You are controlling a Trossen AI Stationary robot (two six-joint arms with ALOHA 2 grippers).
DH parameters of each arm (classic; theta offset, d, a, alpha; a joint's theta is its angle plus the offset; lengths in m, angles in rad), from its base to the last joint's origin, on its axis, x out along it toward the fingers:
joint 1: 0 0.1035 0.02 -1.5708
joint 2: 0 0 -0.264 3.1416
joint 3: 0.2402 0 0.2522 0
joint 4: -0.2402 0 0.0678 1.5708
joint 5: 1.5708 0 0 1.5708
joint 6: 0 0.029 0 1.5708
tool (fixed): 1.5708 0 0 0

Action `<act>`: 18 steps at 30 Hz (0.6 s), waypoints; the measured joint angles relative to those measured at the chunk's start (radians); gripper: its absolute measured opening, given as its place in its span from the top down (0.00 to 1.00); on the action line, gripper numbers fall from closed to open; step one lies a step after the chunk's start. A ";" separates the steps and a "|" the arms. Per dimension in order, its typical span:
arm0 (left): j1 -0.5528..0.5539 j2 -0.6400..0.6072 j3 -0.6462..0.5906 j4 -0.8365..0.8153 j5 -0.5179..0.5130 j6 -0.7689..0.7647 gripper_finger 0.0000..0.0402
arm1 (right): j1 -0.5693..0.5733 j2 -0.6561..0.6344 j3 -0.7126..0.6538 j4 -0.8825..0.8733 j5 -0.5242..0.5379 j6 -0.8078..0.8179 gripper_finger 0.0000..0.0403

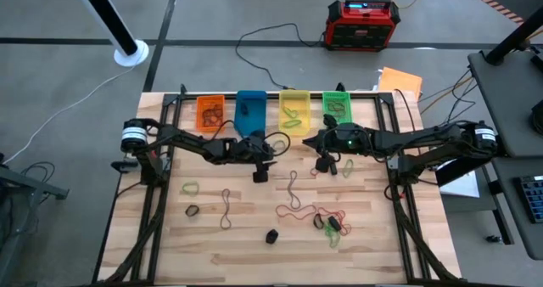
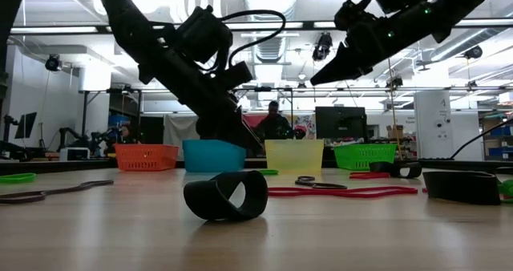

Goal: Sort rubber bands into baskets
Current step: Put the green rubber band into the yellow bin

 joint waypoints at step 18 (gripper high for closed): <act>0.002 0.196 0.069 0.061 -0.169 -0.007 0.57 | 0.000 0.001 0.000 -0.002 -0.001 0.001 0.98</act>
